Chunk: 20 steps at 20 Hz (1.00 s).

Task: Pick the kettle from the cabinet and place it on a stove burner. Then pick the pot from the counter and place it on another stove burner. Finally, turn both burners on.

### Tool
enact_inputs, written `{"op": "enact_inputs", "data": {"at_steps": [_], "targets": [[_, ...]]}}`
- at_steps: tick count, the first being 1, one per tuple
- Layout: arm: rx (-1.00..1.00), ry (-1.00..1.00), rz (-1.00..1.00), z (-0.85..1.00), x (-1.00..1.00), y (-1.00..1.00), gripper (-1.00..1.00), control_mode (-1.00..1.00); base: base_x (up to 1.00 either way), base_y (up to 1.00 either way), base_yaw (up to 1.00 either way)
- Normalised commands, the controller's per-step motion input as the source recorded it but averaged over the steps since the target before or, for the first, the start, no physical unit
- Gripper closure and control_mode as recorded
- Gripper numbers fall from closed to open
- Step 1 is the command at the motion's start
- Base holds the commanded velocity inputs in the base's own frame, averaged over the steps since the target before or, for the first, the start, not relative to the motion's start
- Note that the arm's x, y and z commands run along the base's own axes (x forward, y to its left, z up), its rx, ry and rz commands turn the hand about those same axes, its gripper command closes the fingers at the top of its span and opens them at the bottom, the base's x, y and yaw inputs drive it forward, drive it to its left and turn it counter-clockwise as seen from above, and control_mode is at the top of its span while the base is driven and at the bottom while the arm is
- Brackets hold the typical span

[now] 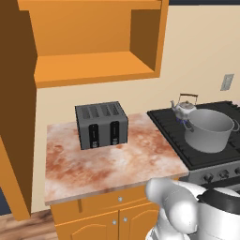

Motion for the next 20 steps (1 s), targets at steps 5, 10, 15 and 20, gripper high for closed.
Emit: {"op": "enact_inputs", "data": {"at_steps": [5, 10, 15, 20], "targets": [[-0.09, -0.01, 0.00, 0.08, 0.00, 0.24, -1.00, -1.00, 0.00, 0.00, 0.00], [-0.05, 0.14, -0.01, 0.02, 0.15, 0.29, -1.00, -1.00, 0.00, 0.00, 0.00], [-0.04, 0.19, -0.04, 0.03, 0.15, 0.23, -1.00, -1.00, 0.00, 0.00, 0.00], [-0.01, 0.09, -0.06, 0.00, 0.10, 0.24, -1.00, -1.00, 0.00, 0.00, 0.00]]}}
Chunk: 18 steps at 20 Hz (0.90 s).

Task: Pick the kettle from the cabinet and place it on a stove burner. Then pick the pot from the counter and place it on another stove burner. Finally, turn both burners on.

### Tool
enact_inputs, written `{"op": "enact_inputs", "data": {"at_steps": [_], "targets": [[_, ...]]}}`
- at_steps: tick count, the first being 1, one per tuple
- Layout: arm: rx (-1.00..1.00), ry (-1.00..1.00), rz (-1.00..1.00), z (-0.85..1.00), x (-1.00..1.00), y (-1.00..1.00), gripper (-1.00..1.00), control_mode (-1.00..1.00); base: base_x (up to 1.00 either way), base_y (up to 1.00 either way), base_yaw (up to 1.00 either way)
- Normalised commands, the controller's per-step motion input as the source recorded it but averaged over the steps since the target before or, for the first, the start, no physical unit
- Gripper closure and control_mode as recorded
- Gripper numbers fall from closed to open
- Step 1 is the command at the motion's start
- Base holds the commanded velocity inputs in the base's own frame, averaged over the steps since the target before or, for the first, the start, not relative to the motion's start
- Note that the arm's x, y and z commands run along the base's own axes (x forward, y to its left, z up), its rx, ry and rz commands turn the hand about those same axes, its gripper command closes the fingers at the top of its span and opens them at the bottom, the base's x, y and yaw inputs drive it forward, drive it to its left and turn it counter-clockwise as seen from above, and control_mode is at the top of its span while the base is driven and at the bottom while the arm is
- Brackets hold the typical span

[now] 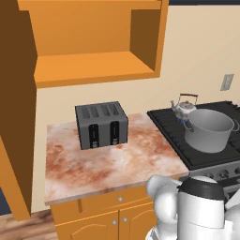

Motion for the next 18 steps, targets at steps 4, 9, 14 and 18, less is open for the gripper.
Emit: {"op": "enact_inputs", "data": {"at_steps": [4, 9, 14, 18], "targets": [[0.00, 0.01, 0.00, 0.00, 0.00, 0.00, -1.00, -1.00, 0.00, 0.00, 0.00], [-0.02, -0.02, 0.00, 0.00, 0.00, 0.00, -1.00, -1.00, 0.00, 0.00, 0.00], [-0.17, -0.11, 0.02, 0.00, -0.03, 0.00, -1.00, -1.00, 0.00, 0.00, 0.00], [-0.29, -0.09, 0.05, 0.00, -0.01, -0.12, -1.00, -1.00, 0.00, 0.00, 0.00]]}}
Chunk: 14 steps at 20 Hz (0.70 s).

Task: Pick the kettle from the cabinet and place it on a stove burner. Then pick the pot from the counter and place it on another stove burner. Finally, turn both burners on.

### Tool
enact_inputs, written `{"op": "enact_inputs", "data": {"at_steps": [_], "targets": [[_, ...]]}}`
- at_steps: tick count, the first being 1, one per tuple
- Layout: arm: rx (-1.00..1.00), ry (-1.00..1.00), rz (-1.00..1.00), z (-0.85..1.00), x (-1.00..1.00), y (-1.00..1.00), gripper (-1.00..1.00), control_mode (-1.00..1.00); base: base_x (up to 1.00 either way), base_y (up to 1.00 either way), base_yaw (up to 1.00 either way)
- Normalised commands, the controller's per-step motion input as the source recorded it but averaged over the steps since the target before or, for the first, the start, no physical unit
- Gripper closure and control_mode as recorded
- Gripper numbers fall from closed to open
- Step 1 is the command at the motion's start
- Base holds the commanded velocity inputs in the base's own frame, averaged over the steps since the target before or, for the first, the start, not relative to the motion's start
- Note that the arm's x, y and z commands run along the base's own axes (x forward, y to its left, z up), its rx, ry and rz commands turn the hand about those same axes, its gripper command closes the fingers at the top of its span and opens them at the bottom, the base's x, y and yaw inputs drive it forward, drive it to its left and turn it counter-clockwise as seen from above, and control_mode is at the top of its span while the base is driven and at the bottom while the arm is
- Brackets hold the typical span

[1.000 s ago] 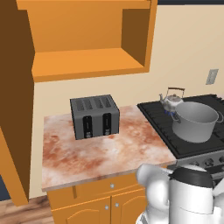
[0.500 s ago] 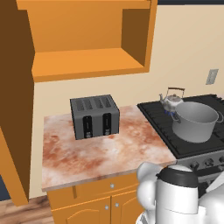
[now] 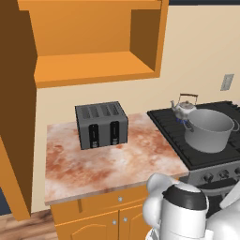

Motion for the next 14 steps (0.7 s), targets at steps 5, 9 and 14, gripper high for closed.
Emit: {"op": "enact_inputs", "data": {"at_steps": [5, 9, 14], "targets": [[-0.29, -0.04, 0.09, 0.02, 0.00, -0.14, -1.00, -1.00, 0.00, 0.00, 0.00], [-0.30, -0.01, 0.10, 0.00, 0.00, -0.03, -1.00, -1.00, 0.00, 0.00, 0.00], [-0.32, -0.02, 0.13, 0.00, 0.00, 0.00, -1.00, -1.00, 0.00, 0.00, 0.00]]}}
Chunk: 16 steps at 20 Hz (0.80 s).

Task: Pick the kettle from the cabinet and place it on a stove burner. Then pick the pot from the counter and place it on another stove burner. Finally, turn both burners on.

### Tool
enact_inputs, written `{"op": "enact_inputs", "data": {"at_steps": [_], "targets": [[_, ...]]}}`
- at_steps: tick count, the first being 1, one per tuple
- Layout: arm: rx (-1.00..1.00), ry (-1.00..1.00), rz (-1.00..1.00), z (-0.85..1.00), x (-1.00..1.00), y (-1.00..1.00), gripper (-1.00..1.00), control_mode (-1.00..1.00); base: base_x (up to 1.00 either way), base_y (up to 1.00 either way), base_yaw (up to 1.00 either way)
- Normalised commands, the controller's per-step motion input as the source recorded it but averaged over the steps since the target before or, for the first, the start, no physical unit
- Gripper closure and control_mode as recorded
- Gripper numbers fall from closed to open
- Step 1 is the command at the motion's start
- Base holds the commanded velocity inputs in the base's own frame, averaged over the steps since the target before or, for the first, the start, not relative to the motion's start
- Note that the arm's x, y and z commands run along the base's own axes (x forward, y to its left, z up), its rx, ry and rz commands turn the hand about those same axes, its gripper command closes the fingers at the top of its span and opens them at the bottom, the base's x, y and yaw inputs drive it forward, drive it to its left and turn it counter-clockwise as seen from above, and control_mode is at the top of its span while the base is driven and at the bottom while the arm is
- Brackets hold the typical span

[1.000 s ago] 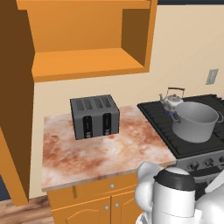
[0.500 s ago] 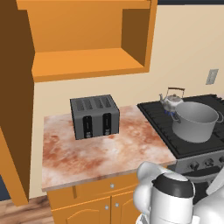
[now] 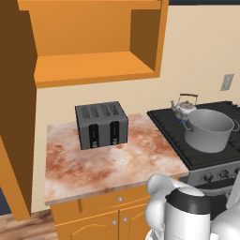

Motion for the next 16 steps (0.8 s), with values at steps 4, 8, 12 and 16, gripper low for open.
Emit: {"op": "enact_inputs", "data": {"at_steps": [4, 8, 12, 16], "targets": [[-0.32, -0.04, 0.14, 0.00, 0.00, 0.00, -1.00, -1.00, 0.00, 0.00, 0.00], [-0.32, -0.07, 0.13, 0.00, 0.00, 0.00, -1.00, -1.00, 0.00, 0.00, 0.00], [-0.32, -0.07, 0.12, 0.00, 0.00, 0.00, -1.00, -1.00, 0.00, 0.00, 0.00], [-0.32, -0.03, 0.12, -0.01, 0.00, 0.01, -1.00, -1.00, 0.00, 0.00, 0.00]]}}
